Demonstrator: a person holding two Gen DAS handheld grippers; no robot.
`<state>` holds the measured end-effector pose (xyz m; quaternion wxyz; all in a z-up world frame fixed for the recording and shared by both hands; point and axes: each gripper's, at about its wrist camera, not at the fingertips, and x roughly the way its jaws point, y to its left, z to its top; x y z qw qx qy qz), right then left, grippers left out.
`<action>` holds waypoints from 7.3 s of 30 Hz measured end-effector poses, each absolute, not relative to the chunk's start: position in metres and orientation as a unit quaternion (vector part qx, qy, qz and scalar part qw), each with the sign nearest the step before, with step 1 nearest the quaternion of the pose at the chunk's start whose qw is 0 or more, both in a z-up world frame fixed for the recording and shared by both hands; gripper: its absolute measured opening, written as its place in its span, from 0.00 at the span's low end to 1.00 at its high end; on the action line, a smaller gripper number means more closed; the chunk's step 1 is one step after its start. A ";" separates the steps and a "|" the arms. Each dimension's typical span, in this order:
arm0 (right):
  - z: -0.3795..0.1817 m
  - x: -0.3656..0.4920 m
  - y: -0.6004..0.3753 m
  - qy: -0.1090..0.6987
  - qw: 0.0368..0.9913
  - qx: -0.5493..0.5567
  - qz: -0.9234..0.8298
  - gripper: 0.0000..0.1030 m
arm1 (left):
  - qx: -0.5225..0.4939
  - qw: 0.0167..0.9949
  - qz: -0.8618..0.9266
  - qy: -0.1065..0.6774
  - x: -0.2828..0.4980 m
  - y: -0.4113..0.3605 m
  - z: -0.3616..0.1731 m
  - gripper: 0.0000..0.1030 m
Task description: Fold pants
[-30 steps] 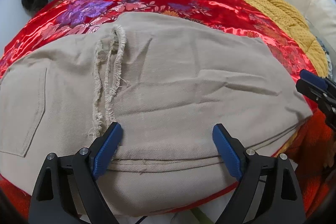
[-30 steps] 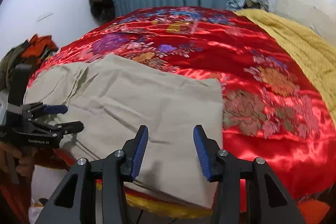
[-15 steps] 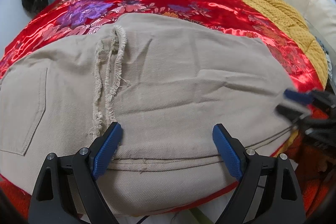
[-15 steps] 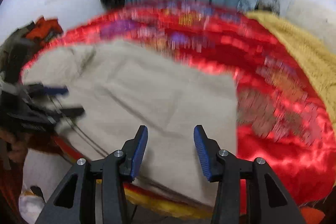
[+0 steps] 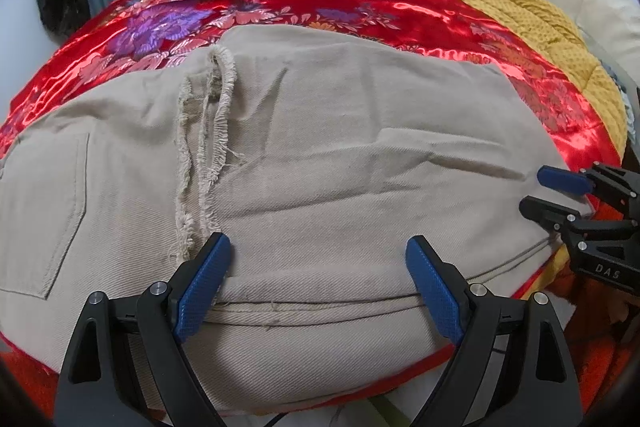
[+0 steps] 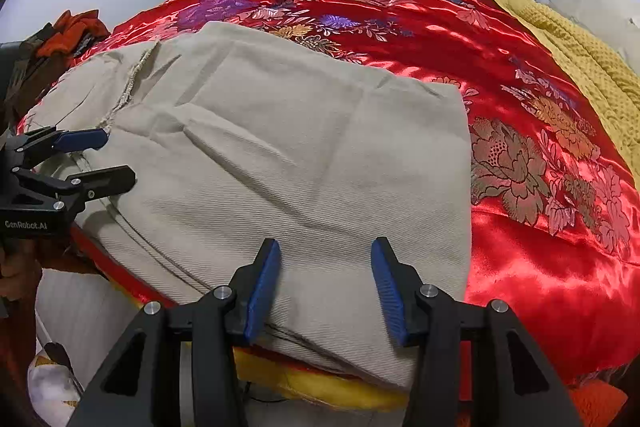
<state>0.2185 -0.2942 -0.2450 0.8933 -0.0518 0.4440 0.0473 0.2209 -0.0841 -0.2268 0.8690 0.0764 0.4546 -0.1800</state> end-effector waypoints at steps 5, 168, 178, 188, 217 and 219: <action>-0.245 0.219 -0.295 0.447 0.892 -0.048 0.044 0.47 | 0.077 0.870 -0.180 0.452 0.220 -0.084 -0.227 0.87; -0.220 0.235 -0.330 0.449 0.857 0.221 0.123 0.36 | -0.044 0.885 -0.134 0.443 0.211 -0.017 -0.177 0.35; -0.202 0.243 -0.338 0.435 0.885 0.126 0.107 0.10 | 0.080 0.870 -0.169 0.456 0.206 -0.086 -0.204 0.35; -0.202 0.244 -0.363 0.447 0.859 0.156 0.196 0.67 | 0.046 0.870 -0.176 0.457 0.208 -0.077 -0.205 0.36; -0.157 0.226 -0.380 0.514 0.828 0.113 0.194 0.10 | 0.025 0.882 -0.211 0.422 0.200 -0.078 -0.154 0.45; -0.192 0.229 -0.377 0.540 0.818 0.098 0.171 0.10 | 0.088 0.854 -0.207 0.469 0.207 -0.095 -0.187 0.41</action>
